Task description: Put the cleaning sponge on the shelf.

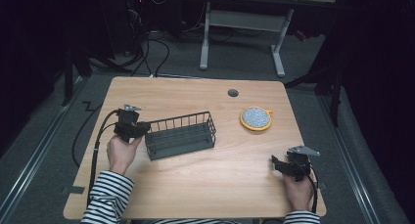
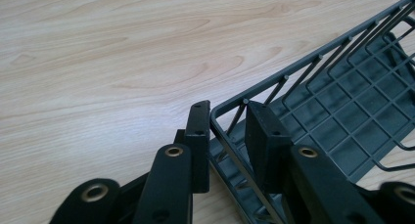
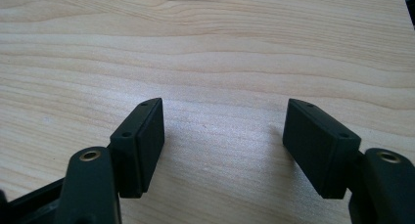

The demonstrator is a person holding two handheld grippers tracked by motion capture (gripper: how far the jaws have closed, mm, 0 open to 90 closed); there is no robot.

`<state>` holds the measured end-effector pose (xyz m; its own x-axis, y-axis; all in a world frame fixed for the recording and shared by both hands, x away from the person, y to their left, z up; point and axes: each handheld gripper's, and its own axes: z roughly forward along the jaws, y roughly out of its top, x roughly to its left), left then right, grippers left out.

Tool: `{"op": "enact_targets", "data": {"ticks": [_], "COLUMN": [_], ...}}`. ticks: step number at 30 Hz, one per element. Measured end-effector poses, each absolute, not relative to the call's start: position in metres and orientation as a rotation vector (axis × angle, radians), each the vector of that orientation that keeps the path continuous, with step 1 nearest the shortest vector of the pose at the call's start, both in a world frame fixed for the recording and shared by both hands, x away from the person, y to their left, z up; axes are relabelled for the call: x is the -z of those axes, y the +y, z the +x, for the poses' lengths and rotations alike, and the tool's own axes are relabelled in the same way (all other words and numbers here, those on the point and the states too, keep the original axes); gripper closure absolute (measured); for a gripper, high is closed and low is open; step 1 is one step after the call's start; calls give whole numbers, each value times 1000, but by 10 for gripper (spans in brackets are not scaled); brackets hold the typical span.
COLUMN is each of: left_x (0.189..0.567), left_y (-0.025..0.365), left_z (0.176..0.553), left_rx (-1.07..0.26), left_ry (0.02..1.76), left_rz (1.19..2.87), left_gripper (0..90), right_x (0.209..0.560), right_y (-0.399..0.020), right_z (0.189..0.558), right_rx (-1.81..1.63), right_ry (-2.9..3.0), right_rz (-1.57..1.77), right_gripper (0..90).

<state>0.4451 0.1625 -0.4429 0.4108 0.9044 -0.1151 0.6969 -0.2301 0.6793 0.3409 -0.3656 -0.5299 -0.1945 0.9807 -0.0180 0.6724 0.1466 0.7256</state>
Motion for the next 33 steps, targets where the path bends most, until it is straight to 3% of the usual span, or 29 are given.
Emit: {"op": "enact_targets", "data": {"ticks": [33], "left_x": [444], "left_y": [84], "left_z": [453], "left_rx": [-291], "left_ry": [1238], "left_rz": [2024], "left_gripper": [725], "right_x": [530], "right_y": [-365], "right_z": [340], "right_rx": [-819], "right_ry": [1940], "right_rz": [1571], "right_gripper": [314]}}
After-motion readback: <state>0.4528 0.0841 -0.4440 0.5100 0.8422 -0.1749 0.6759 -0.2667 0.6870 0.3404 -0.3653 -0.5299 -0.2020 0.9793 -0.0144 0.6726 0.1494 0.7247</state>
